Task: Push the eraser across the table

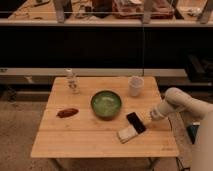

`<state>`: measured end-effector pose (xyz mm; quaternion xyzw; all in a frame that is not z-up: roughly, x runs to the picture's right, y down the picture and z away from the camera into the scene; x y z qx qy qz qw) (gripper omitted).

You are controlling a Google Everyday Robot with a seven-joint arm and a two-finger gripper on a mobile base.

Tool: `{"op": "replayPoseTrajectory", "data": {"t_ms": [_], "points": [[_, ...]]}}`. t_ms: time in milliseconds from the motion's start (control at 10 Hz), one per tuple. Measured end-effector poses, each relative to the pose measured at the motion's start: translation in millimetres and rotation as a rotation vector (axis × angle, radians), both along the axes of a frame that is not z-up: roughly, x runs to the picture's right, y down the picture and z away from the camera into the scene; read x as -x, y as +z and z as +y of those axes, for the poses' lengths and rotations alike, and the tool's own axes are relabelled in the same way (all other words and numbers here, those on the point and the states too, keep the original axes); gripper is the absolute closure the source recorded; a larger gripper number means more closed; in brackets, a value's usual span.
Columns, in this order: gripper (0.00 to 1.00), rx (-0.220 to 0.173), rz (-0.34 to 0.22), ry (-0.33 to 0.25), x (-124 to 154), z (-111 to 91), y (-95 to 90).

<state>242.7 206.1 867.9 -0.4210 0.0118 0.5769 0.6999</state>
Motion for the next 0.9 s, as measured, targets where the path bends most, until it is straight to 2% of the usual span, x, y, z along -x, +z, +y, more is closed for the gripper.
{"op": "replayPoseTrajectory", "data": {"t_ms": [900], "points": [[1.00,0.031,-0.098,-0.087,67,19,-7.6]]}}
